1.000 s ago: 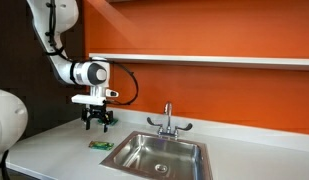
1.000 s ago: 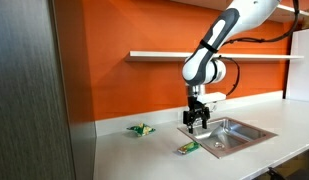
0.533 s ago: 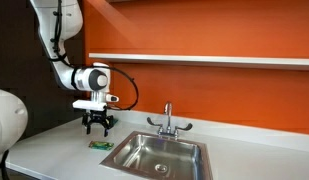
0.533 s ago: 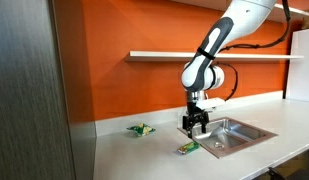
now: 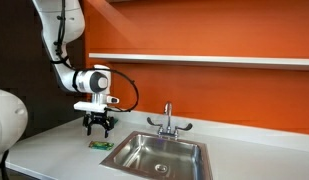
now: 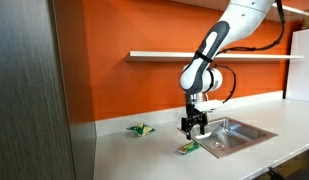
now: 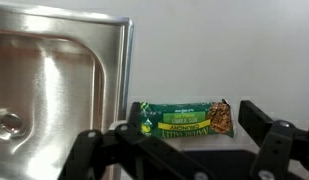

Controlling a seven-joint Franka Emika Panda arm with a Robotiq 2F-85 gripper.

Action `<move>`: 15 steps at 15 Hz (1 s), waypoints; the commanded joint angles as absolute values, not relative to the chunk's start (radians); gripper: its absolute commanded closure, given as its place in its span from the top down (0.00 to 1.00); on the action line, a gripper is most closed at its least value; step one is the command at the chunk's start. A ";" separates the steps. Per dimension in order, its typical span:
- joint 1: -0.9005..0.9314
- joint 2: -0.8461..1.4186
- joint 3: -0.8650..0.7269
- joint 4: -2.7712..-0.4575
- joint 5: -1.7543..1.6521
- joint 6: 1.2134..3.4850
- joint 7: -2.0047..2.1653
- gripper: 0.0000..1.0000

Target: Pick up one object from the counter and put it on the shelf

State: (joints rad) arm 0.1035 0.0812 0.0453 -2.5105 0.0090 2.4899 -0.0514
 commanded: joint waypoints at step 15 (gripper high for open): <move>0.090 0.242 0.058 -2.391 0.004 2.530 -0.049 1.00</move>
